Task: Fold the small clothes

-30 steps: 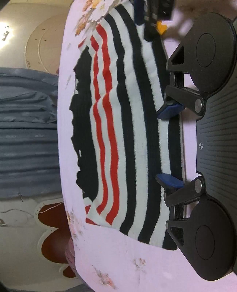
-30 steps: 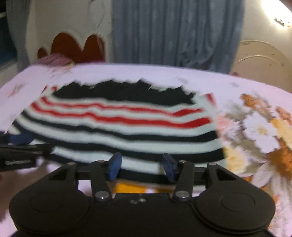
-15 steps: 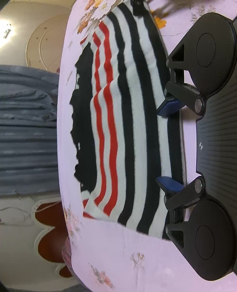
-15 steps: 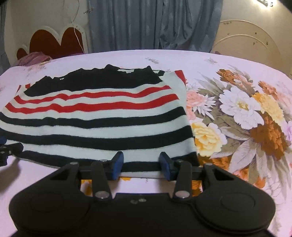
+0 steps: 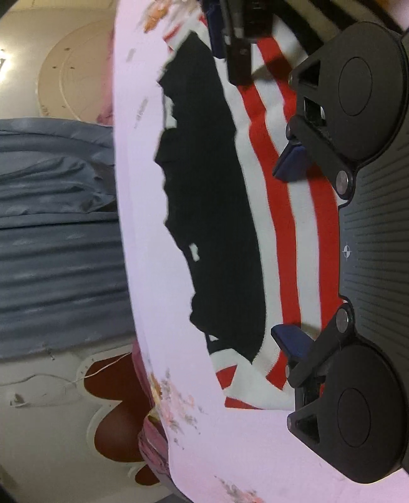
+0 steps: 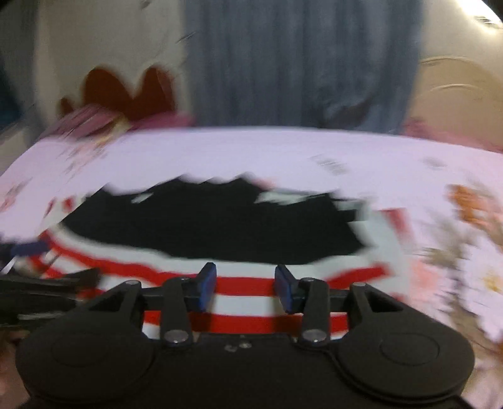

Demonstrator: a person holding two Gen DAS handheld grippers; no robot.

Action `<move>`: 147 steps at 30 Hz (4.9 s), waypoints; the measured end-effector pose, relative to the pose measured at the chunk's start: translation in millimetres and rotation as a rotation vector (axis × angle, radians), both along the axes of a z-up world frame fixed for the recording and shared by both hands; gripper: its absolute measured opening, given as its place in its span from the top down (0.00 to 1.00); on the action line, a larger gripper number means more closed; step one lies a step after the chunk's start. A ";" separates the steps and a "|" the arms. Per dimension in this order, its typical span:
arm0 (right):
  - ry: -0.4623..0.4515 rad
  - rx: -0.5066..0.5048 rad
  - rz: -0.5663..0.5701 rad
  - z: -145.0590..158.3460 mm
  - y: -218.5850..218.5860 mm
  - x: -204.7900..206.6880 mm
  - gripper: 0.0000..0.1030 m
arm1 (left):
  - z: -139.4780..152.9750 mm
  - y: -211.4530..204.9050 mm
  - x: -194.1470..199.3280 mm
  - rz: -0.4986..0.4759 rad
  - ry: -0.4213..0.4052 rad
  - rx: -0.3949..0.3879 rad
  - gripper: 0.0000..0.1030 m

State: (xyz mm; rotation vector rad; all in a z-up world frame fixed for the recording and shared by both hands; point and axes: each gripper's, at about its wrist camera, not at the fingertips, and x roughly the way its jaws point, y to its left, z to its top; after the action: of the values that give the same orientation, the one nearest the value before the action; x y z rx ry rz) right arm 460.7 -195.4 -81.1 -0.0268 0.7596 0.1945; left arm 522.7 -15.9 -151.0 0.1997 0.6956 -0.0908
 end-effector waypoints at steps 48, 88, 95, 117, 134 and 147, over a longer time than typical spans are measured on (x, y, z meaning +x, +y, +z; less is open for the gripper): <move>0.034 0.019 0.031 -15.0 32.2 -10.8 1.00 | -64.6 169.8 -80.5 0.422 0.005 -0.989 0.78; 0.083 0.650 -0.235 18.8 -165.2 -60.3 0.41 | 57.7 5.4 -54.8 0.062 0.032 -0.455 0.54; 0.277 0.635 -0.203 -15.3 -141.2 -14.2 0.54 | 15.1 8.4 -38.4 0.098 0.104 -0.505 0.56; -0.005 0.352 -0.239 8.3 -165.9 -56.9 0.46 | 35.5 -93.2 -9.5 -0.254 0.099 -0.246 0.72; 0.031 0.315 -0.276 -21.8 -182.3 10.8 0.92 | 18.8 -129.2 31.6 -0.323 0.078 -0.105 0.72; -0.027 0.281 -0.169 35.7 -176.2 -44.2 0.86 | 49.8 -105.8 -37.5 -0.327 0.017 -0.185 0.72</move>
State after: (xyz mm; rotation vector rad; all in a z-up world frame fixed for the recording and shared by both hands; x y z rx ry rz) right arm 416.4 -371.6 -45.4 0.2998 0.6984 0.1380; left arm 485.1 -121.7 -101.2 0.1335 0.6623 -0.4684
